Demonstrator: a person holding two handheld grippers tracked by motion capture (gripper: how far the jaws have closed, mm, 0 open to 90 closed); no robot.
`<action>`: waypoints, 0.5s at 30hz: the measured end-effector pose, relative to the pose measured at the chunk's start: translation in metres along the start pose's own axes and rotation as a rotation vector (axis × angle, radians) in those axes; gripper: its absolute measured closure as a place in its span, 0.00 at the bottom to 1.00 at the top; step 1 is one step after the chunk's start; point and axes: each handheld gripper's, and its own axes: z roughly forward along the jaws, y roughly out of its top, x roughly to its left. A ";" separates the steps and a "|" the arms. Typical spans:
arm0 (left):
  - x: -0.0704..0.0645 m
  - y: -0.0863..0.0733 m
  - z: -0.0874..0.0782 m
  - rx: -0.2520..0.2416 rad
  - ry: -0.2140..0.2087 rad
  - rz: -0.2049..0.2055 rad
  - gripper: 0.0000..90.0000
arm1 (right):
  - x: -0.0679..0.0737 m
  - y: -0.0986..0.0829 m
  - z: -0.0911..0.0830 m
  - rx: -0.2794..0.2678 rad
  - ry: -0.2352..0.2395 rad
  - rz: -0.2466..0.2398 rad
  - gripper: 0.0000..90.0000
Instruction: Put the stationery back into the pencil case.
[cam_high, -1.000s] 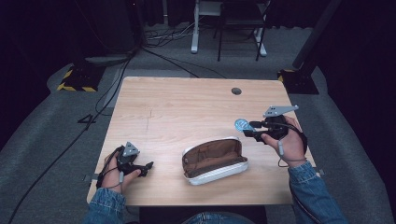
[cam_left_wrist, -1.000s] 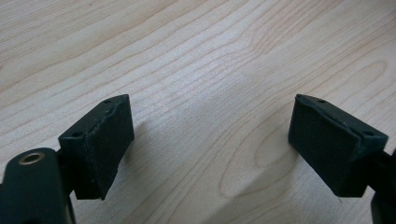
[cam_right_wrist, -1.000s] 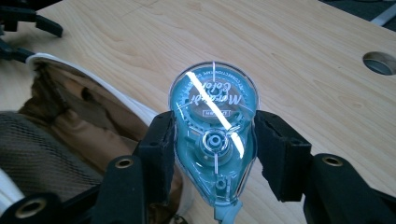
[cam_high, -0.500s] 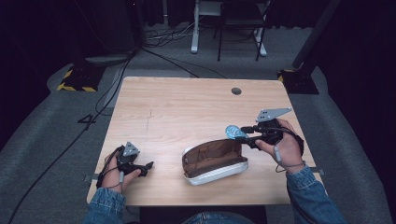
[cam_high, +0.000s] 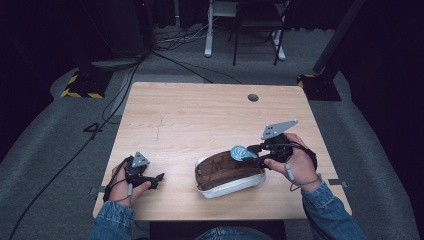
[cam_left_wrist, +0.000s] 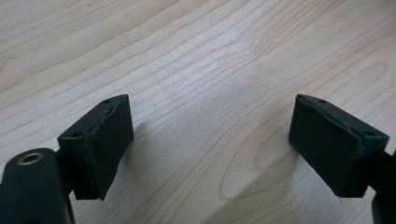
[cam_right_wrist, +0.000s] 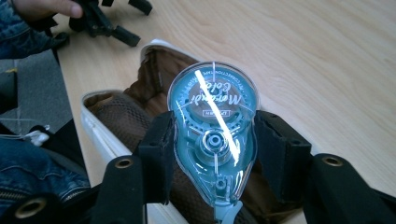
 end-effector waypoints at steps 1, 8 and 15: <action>0.000 0.000 0.000 0.000 0.000 0.000 0.16 | 0.002 0.000 0.002 0.007 0.006 -0.003 0.56; 0.000 0.000 0.000 -0.001 0.000 -0.001 0.16 | 0.011 0.002 0.012 0.047 0.045 -0.019 0.56; 0.000 0.000 0.000 0.000 0.000 0.000 0.16 | 0.015 0.002 0.024 0.090 0.079 -0.022 0.56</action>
